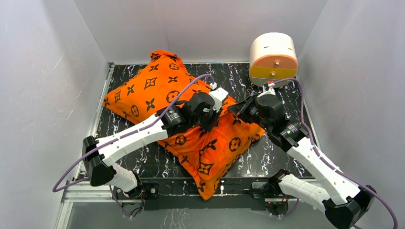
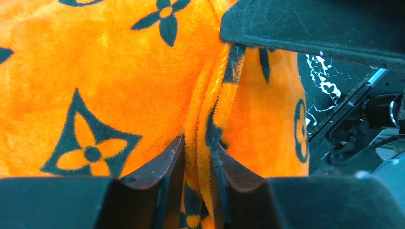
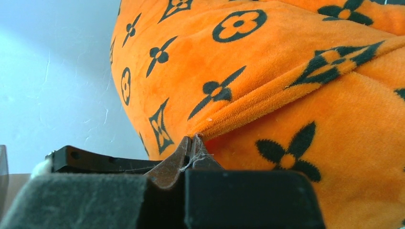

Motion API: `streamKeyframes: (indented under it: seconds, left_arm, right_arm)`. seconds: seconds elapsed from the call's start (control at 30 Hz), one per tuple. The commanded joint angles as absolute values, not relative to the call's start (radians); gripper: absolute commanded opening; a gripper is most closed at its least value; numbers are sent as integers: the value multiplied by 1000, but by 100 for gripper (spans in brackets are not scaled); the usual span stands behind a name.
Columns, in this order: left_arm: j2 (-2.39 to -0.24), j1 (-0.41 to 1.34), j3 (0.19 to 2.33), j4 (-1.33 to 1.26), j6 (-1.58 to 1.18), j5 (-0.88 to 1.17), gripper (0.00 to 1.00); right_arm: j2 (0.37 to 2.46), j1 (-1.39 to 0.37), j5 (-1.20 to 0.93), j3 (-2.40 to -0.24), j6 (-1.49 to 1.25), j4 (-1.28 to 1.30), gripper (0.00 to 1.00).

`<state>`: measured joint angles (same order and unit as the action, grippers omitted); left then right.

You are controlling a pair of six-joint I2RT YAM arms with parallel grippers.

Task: Remove the pillowcase from the pillow
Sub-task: Remove the pillow from the pillowcase.

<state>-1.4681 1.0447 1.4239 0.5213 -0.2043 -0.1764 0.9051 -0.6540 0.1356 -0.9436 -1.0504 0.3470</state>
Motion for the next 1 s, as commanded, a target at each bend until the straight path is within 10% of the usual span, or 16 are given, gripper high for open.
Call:
streamKeyframes:
  seconds: [0.0,0.13,0.3,0.43,0.83,0.97]
  left_arm:
    - [-1436,1001,1426,453,-212,-186,13]
    - [-1440,926,1430,489,-240,-127,0]
    - [-1406,796,1391,467,-283,42,0]
    - [-1413,773,1389,462,-303,116,0]
    - [-1408,756,1373,448,-350,140,0]
    - [-1394,754,1360,453,-353,124,0]
  right_arm:
    - [912,-642,147,-990,-1051,286,0]
    - [936,-641,91,-996,-1028,323,9]
    - [939,-640,36,-993,-965,387,52]
    - [956,-641,-43,-1026,-905,459,68]
    - [1202,-651,-21,-1205,-805,596,74]
    - [1286,-657,86,-1275,-767,706,47]
